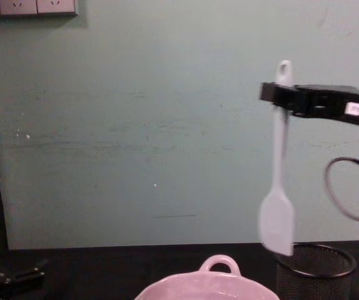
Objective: Use the one hand to pick up the spoon and stir the clear water in the bowl.
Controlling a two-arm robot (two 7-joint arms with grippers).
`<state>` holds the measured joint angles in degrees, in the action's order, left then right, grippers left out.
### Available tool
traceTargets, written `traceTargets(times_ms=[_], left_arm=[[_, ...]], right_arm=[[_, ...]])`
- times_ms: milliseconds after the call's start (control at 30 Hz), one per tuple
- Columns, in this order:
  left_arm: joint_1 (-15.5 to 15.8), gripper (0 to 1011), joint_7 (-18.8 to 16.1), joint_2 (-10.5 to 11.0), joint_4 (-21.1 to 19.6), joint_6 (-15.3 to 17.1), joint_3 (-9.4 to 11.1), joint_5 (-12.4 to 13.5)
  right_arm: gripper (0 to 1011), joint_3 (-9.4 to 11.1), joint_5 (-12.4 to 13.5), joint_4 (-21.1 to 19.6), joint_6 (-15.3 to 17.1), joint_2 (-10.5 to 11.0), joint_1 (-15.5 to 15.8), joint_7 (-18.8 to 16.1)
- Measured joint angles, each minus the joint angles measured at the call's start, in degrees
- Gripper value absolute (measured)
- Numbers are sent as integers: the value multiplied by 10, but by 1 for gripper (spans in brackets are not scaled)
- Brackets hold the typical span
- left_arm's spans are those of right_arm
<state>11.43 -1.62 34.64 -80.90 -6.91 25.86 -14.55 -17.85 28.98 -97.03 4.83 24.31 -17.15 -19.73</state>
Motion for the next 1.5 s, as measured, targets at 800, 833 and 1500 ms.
traceTargets(times_ms=[800, 833, 1500], left_arm=[[0, 1011, 0, 0, 0, 0, 0, 0], [0, 1011, 0, 0, 0, 0, 0, 0], [0, 1011, 0, 0, 0, 0, 0, 0]], right_arm=[[121, -101, -46, 115, -48, -80, -32, -43], [121, -103, -47, 118, -49, -81, -32, -44], [121, -115, -76, 221, -86, -144, -68, -48]])
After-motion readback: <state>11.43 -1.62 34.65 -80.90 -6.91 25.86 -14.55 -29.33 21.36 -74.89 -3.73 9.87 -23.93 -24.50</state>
